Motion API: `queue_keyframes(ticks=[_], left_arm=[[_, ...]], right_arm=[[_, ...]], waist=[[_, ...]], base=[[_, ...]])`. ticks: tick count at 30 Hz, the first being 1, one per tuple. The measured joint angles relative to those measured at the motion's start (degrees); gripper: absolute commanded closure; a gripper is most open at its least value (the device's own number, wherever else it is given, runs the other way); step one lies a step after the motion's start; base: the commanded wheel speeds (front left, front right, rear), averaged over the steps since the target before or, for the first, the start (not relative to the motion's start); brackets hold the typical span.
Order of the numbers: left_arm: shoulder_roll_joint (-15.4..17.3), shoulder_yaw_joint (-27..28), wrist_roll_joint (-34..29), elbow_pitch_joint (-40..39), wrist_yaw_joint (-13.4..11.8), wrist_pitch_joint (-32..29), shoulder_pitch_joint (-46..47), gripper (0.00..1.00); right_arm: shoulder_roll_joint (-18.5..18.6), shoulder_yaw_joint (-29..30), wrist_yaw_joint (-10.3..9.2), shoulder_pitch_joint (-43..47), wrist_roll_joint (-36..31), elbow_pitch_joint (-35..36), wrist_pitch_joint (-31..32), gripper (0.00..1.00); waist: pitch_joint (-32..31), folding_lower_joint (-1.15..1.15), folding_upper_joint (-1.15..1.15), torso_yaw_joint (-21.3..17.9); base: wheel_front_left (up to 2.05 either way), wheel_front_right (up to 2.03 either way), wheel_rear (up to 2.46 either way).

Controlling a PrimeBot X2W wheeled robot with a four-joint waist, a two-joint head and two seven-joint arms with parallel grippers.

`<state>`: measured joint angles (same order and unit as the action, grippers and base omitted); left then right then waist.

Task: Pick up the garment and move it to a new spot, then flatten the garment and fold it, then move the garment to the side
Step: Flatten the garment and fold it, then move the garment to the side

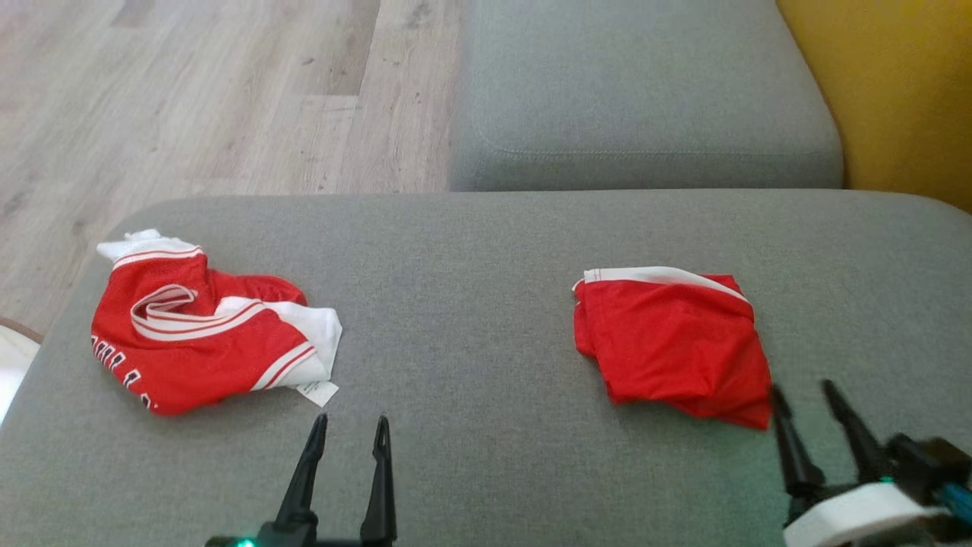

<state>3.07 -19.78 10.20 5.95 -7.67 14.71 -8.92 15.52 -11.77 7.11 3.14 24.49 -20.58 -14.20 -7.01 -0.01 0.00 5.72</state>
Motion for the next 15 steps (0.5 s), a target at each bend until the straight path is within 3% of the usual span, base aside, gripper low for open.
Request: queue_keyframes(ticks=[4, 9, 15], left_arm=[[0.0, 1.1, -0.71, -0.23, -0.24, 0.0, -1.12, 0.0], [0.01, 2.35, -1.71, -0.64, -1.42, 0.0, -2.33, 0.0], [0.07, 3.2, -2.58, -0.67, -1.37, 0.0, -3.39, 0.0]], right_arm=[[-5.95, 9.28, 0.0, 4.21, -7.1, 5.42, -0.01, 0.0], [-7.97, 10.67, 0.0, 7.12, -14.92, 8.25, -0.01, 0.0], [-8.98, 10.81, 0.0, 7.94, -16.74, 9.4, -0.01, 0.0]], waist=[[-0.33, 0.01, 0.0, 0.16], [-0.67, 0.01, 0.0, 0.33], [-0.54, 0.01, 0.0, 0.81]], base=[[0.0, 0.0, 0.0], [0.0, 0.0, 0.0], [0.0, 0.0, 0.0]])
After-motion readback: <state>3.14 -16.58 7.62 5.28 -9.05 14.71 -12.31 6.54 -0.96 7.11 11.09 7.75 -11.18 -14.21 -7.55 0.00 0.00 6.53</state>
